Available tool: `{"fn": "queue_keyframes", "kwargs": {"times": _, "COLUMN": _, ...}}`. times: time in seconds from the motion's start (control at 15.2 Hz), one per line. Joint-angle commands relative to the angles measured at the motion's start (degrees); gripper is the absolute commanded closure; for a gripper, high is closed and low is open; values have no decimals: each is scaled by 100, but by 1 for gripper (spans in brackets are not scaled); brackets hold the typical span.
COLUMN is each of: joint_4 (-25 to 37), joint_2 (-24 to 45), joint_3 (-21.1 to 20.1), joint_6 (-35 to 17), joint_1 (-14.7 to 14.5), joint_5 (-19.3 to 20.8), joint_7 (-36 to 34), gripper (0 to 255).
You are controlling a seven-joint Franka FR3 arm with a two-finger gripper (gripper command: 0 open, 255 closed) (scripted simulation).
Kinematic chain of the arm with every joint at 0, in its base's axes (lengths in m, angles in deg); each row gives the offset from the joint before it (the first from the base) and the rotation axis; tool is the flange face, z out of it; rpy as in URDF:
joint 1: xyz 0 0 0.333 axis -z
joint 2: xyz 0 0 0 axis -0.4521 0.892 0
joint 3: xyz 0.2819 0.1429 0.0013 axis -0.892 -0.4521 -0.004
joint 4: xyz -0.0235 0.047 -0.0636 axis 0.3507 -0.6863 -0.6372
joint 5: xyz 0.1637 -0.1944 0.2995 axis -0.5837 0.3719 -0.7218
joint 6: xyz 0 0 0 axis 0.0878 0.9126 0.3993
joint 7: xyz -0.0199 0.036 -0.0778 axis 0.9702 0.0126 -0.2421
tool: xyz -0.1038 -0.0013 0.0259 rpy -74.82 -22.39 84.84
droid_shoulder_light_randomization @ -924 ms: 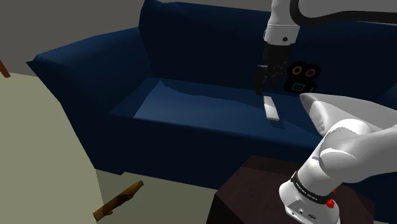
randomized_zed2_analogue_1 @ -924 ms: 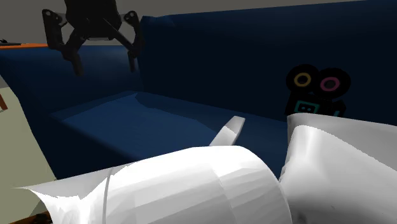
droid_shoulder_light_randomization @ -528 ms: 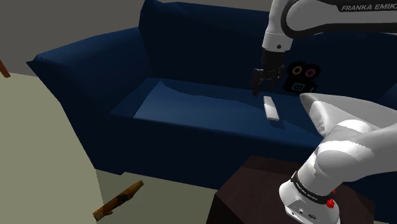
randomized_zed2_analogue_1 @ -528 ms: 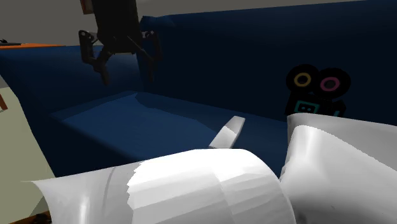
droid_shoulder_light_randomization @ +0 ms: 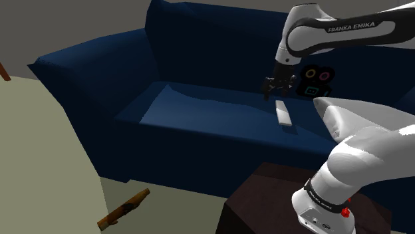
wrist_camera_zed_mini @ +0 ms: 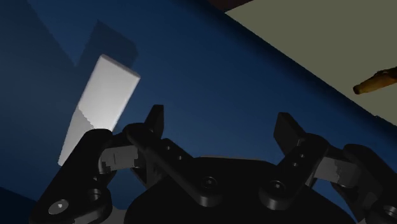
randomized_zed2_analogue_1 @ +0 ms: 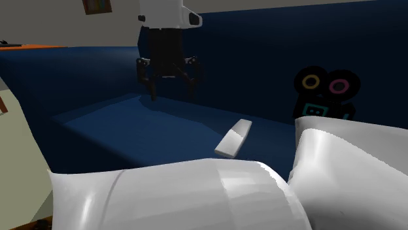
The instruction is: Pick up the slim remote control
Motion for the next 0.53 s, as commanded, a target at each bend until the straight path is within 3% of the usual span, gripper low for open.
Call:
{"fn": "queue_keyframes", "kwargs": {"times": 0.0, "joint_4": -97, "joint_2": 235, "joint_3": 172, "joint_6": -423, "joint_1": 193, "joint_5": 120, "joint_7": -33, "gripper": 0}}
{"fn": "queue_keyframes", "kwargs": {"times": 0.46, "joint_4": -189, "joint_2": 1067, "joint_3": 695, "joint_6": -1633, "joint_1": 760, "joint_5": 385, "joint_7": -233, "gripper": 0}}
